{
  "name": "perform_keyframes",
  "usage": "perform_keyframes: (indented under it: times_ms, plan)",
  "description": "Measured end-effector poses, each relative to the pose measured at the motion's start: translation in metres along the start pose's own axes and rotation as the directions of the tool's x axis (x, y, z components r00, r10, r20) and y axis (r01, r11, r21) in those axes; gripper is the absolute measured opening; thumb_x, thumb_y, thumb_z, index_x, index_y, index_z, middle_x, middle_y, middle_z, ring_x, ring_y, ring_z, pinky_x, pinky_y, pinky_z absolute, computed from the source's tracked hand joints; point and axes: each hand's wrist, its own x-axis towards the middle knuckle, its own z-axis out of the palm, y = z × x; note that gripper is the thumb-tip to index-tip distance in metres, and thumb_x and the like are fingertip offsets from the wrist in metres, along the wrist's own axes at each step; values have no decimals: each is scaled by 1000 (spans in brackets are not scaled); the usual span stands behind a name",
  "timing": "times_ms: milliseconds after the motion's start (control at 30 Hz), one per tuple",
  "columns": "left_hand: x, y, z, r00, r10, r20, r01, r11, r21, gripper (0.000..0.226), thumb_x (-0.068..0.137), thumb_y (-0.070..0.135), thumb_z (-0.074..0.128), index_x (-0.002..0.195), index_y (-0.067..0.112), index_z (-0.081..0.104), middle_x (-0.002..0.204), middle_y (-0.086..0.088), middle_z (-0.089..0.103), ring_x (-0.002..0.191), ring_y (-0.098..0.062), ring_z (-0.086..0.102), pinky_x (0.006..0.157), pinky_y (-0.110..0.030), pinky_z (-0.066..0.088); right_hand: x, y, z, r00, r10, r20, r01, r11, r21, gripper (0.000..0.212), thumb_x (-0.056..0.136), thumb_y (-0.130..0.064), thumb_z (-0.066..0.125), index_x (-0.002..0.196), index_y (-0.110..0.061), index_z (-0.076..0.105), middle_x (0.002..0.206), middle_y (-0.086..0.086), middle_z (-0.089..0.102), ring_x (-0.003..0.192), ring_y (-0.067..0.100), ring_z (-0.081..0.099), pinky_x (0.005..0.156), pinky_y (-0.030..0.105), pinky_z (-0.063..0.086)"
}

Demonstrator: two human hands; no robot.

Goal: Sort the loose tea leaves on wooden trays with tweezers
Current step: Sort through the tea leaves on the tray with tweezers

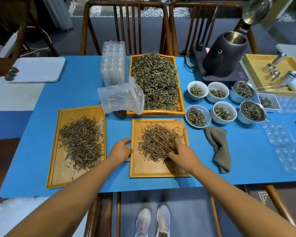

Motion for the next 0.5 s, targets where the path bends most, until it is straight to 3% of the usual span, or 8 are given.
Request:
perform_keyframes:
  times_ms: [100,300,500]
  plan:
    - [0,1,0,1000,-2,1,2,1000,-3,51,90,-6,50,138,11,44,73,-2,50,84,-23,53,80,-46,57,2,-2,0,999,19,-51,-19,1000,0,19,88,-21,54,97,-16,39,68,-4,49,59,13,48,47,27,33]
    - [2,-2,0,1000,5,2,-5,1000,-4,51,90,-7,50,137,11,45,74,0,49,80,-19,54,77,-43,57,3,-10,1,999,23,25,-22,999,-24,20,89,-20,54,99,-13,38,74,2,50,66,21,48,49,30,33]
    - [4,-3,-1,1000,6,6,-6,1000,-12,51,90,-6,51,137,12,45,75,0,49,79,-17,54,70,-37,56,7,-15,1,998,55,4,-55,998,-12,20,90,-20,53,98,-14,35,79,6,53,68,24,52,50,31,35]
